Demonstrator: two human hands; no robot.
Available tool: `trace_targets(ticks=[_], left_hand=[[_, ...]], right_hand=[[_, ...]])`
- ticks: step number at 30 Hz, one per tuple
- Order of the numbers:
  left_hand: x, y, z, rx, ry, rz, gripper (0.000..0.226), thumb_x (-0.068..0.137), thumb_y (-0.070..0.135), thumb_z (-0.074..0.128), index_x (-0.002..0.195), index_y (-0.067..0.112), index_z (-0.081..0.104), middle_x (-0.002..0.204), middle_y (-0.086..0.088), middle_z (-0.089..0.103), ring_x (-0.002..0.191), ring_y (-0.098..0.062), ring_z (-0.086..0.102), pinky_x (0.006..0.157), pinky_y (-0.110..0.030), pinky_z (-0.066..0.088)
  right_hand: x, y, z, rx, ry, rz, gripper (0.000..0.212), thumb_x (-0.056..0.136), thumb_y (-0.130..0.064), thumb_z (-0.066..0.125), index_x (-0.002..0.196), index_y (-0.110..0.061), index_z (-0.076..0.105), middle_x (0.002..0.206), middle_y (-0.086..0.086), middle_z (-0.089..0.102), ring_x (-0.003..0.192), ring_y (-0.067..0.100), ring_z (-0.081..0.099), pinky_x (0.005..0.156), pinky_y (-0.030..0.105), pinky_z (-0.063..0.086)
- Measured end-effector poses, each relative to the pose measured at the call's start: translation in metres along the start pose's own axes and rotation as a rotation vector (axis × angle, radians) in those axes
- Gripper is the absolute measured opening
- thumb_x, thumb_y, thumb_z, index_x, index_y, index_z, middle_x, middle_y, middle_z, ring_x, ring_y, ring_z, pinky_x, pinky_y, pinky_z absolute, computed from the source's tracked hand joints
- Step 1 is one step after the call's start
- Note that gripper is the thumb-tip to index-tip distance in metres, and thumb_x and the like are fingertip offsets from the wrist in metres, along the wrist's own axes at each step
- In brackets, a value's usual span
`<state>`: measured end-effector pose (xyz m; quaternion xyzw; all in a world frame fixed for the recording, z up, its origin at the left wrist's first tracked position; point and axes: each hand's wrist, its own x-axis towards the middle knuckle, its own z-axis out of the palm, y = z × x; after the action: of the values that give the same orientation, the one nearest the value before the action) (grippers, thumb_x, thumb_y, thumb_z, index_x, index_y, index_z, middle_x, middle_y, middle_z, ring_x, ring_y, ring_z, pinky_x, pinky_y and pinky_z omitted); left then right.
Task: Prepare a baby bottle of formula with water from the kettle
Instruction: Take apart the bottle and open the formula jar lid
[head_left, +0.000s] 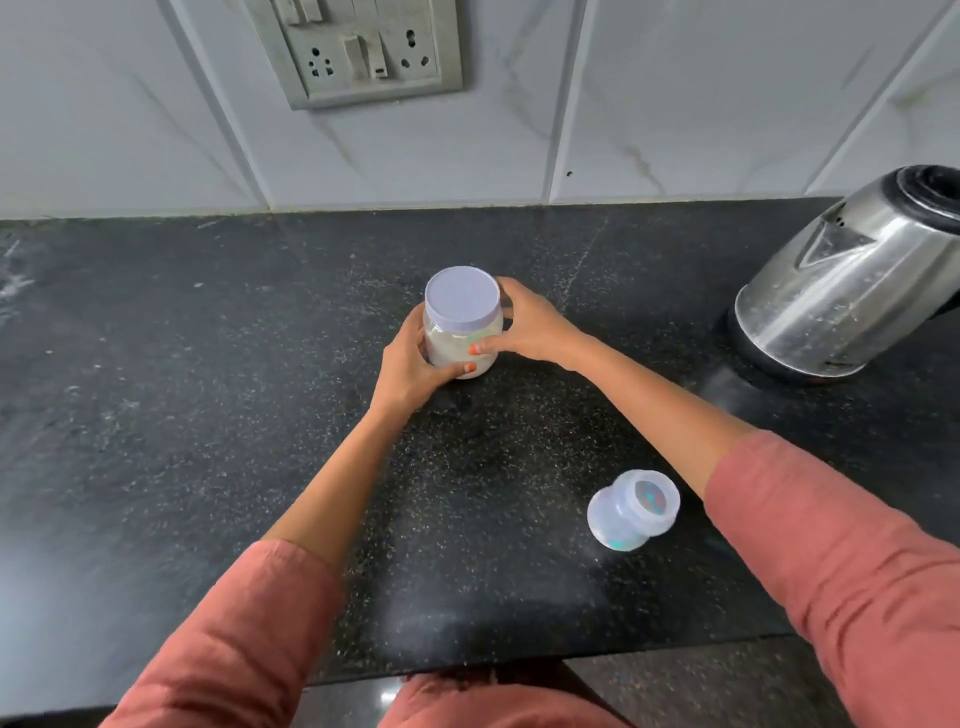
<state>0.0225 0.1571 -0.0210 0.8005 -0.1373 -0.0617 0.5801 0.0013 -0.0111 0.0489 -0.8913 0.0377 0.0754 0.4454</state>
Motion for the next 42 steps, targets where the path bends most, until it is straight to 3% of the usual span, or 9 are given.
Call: trace_targets(ticks=[8,14,19,24,29,33,36,39,42], left_hand=[[-0.047,0.029,-0.013,-0.032,-0.038,0.046,0.093,0.060,0.015,0.086,0.138,0.020,0.036,0.117,0.023,0.050,0.105,0.012,0.051,0.084,-0.003,0.041],[-0.105,0.031,-0.016,-0.025,-0.105,0.015,0.095,0.057,0.019,0.087,0.136,0.031,0.036,0.121,0.020,0.051,0.106,0.018,0.048,0.086,-0.003,0.041],[-0.138,0.018,-0.013,-0.021,-0.120,-0.033,0.095,0.056,0.022,0.088,0.136,0.031,0.036,0.127,0.013,0.052,0.113,0.005,0.050,0.093,-0.012,0.041],[-0.160,0.011,-0.011,-0.017,-0.122,-0.066,0.088,0.051,0.040,0.086,0.120,0.053,0.033,0.119,0.030,0.048,0.107,0.024,0.044,0.086,0.001,0.036],[-0.168,0.012,-0.010,-0.028,-0.133,-0.069,0.084,0.049,0.055,0.079,0.118,0.062,0.031,0.125,0.029,0.047,0.117,0.013,0.045,0.095,-0.010,0.038],[-0.168,0.015,-0.009,-0.030,-0.148,-0.048,0.087,0.057,0.036,0.082,0.122,0.055,0.026,0.136,0.012,0.045,0.123,0.006,0.043,0.099,-0.013,0.035],[-0.168,0.018,-0.006,-0.062,-0.156,-0.020,0.095,0.058,0.021,0.085,0.131,0.039,0.027,0.141,0.003,0.041,0.126,0.003,0.040,0.103,-0.013,0.033],[-0.165,0.022,-0.002,-0.097,-0.145,-0.012,0.108,0.050,0.025,0.088,0.139,0.014,0.028,0.141,-0.003,0.039,0.127,-0.004,0.039,0.104,-0.014,0.032],[-0.163,0.026,0.004,-0.150,-0.132,0.002,0.112,0.044,0.027,0.091,0.137,0.009,0.031,0.135,-0.003,0.044,0.121,-0.003,0.044,0.099,-0.011,0.036]], right_hand=[[-0.058,-0.029,-0.005,-0.041,0.032,-0.043,0.084,0.064,-0.018,0.081,0.133,-0.013,0.034,0.137,0.005,0.043,0.120,0.018,0.043,0.091,0.027,0.036],[-0.117,-0.030,0.015,-0.025,0.028,-0.001,0.084,0.062,-0.020,0.083,0.131,-0.017,0.036,0.133,0.003,0.044,0.120,0.017,0.044,0.095,0.032,0.040],[-0.145,-0.023,0.037,-0.031,0.009,0.050,0.089,0.060,-0.023,0.084,0.133,-0.018,0.034,0.135,0.003,0.042,0.123,0.019,0.042,0.102,0.042,0.040],[-0.162,-0.016,0.055,-0.031,0.012,0.090,0.087,0.060,-0.021,0.083,0.132,-0.020,0.034,0.136,0.003,0.040,0.123,0.018,0.042,0.101,0.042,0.041],[-0.168,-0.015,0.062,-0.006,0.010,0.103,0.090,0.061,-0.019,0.082,0.134,-0.019,0.031,0.137,0.003,0.037,0.125,0.018,0.040,0.101,0.045,0.042],[-0.170,-0.015,0.061,-0.040,0.004,0.092,0.091,0.061,-0.022,0.082,0.135,-0.021,0.029,0.139,0.002,0.036,0.126,0.016,0.038,0.102,0.033,0.037],[-0.171,-0.021,0.061,-0.098,0.005,0.070,0.096,0.061,-0.033,0.081,0.139,-0.021,0.024,0.142,0.001,0.033,0.129,0.019,0.033,0.101,0.035,0.034],[-0.169,-0.035,0.058,-0.256,0.058,0.039,0.098,0.065,-0.044,0.075,0.142,-0.019,0.018,0.146,0.000,0.027,0.131,0.023,0.025,0.099,0.037,0.032],[-0.164,-0.052,0.059,-0.483,0.066,0.006,0.090,0.068,-0.054,0.068,0.138,-0.019,0.026,0.139,0.000,0.034,0.126,0.025,0.031,0.085,0.037,0.037]])
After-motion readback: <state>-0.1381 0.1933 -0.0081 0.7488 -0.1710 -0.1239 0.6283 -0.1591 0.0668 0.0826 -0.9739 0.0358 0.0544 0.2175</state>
